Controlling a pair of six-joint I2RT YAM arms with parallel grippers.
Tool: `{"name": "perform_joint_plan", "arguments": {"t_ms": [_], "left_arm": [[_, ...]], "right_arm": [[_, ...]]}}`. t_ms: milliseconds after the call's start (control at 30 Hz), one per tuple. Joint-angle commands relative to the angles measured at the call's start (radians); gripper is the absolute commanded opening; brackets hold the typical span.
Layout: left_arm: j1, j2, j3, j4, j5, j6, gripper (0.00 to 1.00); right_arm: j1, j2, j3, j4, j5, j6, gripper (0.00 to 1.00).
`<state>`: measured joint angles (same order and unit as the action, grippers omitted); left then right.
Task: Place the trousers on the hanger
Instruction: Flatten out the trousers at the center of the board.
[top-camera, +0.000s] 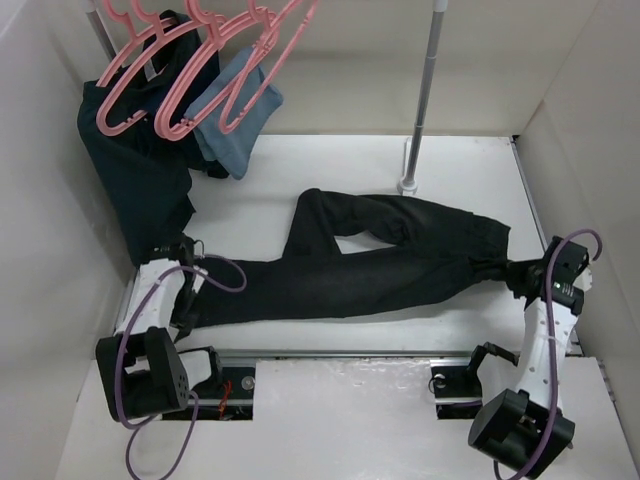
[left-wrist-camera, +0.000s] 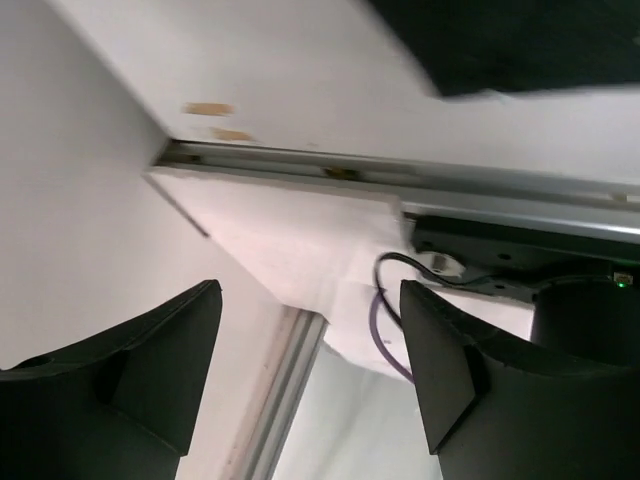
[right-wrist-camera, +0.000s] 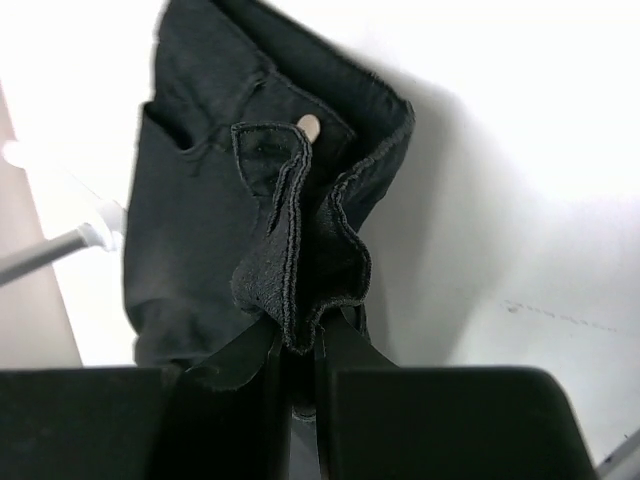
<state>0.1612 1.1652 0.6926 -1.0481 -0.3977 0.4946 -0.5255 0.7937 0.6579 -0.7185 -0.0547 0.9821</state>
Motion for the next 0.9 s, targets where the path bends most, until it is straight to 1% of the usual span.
{"name": "perform_joint_plan", "arguments": {"t_ms": [0,67,133,200,233,267,300,367,400,433,467,500,567,600,633,700,733,767,800,833,867], "left_arm": [[0.027,0.019,0.145,0.017,-0.058,0.022,0.69],[0.038,0.028,0.236,0.017,-0.069,0.022,0.69],[0.038,0.051,0.298,0.017,-0.041,0.022,0.69],[0.038,0.062,0.392,0.005,0.057,0.010,0.69],[0.038,0.079,0.453,-0.016,0.144,-0.014,0.70],[0.038,0.089,0.453,-0.016,0.202,-0.014,0.71],[0.038,0.090,0.502,-0.045,0.259,-0.027,0.71],[0.038,0.122,0.533,-0.075,0.380,-0.027,0.74],[0.020,0.122,0.533,-0.084,0.470,-0.027,0.76],[-0.004,0.122,0.519,-0.084,0.499,-0.027,0.79],[-0.067,0.122,0.496,-0.072,0.520,-0.027,0.84],[-0.101,0.131,0.428,-0.053,0.520,-0.042,0.86],[-0.170,0.131,0.337,0.058,0.449,-0.102,0.89],[-0.227,0.142,0.291,0.104,0.397,-0.120,0.89],[-0.245,0.142,0.219,0.184,0.288,-0.140,0.89],[-0.270,0.171,0.170,0.253,0.197,-0.177,0.89],[-0.270,0.171,0.153,0.284,0.109,-0.177,0.77],[-0.270,0.171,0.131,0.327,0.059,-0.191,0.69],[-0.270,0.180,0.131,0.341,0.010,-0.201,0.57],[-0.255,0.169,0.121,0.341,-0.033,-0.202,0.44],[-0.241,0.156,0.120,0.353,-0.091,-0.192,0.23]], "right_arm": [[-0.008,0.001,0.088,0.010,0.096,-0.020,0.00],[-0.008,0.001,0.097,-0.002,0.110,-0.020,0.00],[-0.008,0.001,0.097,-0.002,0.110,-0.030,0.00],[-0.008,0.001,0.097,0.011,0.110,-0.030,0.00],[-0.008,0.010,0.086,0.023,0.101,-0.039,0.00],[-0.008,0.010,0.086,0.024,0.101,-0.039,0.00],[-0.008,0.010,0.086,0.024,0.101,-0.048,0.00],[-0.008,0.010,0.086,0.033,0.101,-0.057,0.00],[-0.008,0.019,0.086,0.033,0.101,-0.057,0.00],[-0.008,0.019,0.086,0.033,0.101,-0.057,0.00],[-0.008,0.030,0.086,0.033,0.101,-0.069,0.00],[-0.008,0.030,0.086,0.033,0.101,-0.069,0.00],[-0.008,0.030,0.086,0.033,0.101,-0.069,0.00],[-0.008,0.030,0.086,0.043,0.101,-0.079,0.00],[-0.008,0.030,0.077,0.044,0.101,-0.079,0.00],[-0.008,0.039,0.077,0.044,0.101,-0.088,0.00],[-0.008,0.039,0.077,0.044,0.101,-0.088,0.00],[-0.008,0.039,0.077,0.044,0.101,-0.088,0.00],[-0.008,0.039,0.077,0.044,0.101,-0.088,0.00],[-0.008,0.039,0.077,0.044,0.101,-0.088,0.00],[-0.008,0.039,0.088,0.044,0.101,-0.097,0.00]]}}
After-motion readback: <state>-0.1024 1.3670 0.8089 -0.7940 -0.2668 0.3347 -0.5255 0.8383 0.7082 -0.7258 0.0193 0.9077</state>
